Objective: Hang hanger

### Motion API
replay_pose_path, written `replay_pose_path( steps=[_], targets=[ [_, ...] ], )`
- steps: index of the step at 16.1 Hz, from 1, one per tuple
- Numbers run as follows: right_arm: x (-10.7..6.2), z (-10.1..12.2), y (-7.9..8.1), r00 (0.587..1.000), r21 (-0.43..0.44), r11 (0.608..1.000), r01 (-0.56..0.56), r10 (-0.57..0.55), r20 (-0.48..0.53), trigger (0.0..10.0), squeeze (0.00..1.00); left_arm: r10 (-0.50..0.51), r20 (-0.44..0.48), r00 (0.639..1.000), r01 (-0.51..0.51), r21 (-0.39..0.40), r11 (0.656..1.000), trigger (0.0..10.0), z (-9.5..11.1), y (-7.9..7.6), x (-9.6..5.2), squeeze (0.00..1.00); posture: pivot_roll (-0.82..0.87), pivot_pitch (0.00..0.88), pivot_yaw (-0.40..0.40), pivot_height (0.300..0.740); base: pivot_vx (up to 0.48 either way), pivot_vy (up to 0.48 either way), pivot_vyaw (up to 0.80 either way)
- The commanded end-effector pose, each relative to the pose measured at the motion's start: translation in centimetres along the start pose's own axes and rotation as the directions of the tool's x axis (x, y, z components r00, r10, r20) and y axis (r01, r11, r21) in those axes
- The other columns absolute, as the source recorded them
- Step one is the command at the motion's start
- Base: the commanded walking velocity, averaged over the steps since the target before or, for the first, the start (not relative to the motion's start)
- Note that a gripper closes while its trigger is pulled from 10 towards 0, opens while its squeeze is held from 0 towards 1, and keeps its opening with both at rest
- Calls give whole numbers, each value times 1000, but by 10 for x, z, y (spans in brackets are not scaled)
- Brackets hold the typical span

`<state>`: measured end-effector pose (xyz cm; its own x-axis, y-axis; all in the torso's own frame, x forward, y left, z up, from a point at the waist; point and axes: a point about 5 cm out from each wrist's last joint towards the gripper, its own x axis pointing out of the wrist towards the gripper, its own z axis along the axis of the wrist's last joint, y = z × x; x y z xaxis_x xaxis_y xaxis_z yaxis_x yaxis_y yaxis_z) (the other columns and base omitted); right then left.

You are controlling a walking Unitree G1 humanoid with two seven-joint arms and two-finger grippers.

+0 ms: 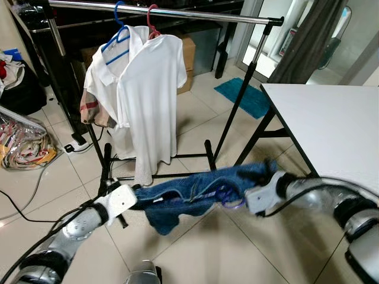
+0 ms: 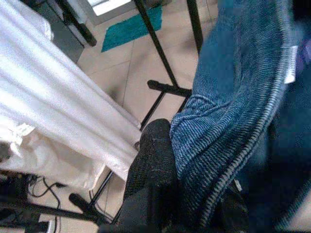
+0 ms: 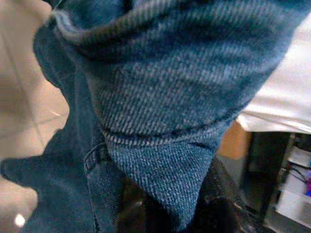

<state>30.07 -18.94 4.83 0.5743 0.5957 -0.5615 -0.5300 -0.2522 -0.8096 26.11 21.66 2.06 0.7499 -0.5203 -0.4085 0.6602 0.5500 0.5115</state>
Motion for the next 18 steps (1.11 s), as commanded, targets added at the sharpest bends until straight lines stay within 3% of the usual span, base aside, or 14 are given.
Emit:
replay_pose_path(
  steps=[1, 8, 10, 13, 18],
  targets=[
    [-1, -2, 0, 1000, 22, 1000, -4, 5, -14, 10000, 0, -3, 39, 999, 2, 28, 1000, 10000, 12, 2, 11, 0, 304, 11, -89, 740, 0, 0, 0],
    [7, -5, 1, 993, 35, 999, -7, 11, -121, 10000, 0, -17, 124, 992, 15, 22, 1000, 10000, 39, -11, 38, 0, 286, 9, -89, 740, 0, 0, 0],
    [13, -1, 2, 992, 72, 997, 2, 7, -126, 10000, 0, -23, 133, 991, 19, 25, 999, 10000, 44, -14, 42, 0, 288, 11, -90, 740, 0, 0, 0],
    [23, 9, 0, 994, 233, 972, 34, -10, -107, 10000, 0, -35, 154, 987, 29, 40, 999, 10000, 56, -18, 53, 0, 298, 11, -85, 740, 0, 0, 0],
    [25, 4, -19, 988, 481, 867, 128, -70, -136, 10000, 0, -65, 154, 986, 57, 60, 997, 10000, 61, -26, 60, 0, 290, 2, -74, 740, 0, 0, 0]
  ],
)
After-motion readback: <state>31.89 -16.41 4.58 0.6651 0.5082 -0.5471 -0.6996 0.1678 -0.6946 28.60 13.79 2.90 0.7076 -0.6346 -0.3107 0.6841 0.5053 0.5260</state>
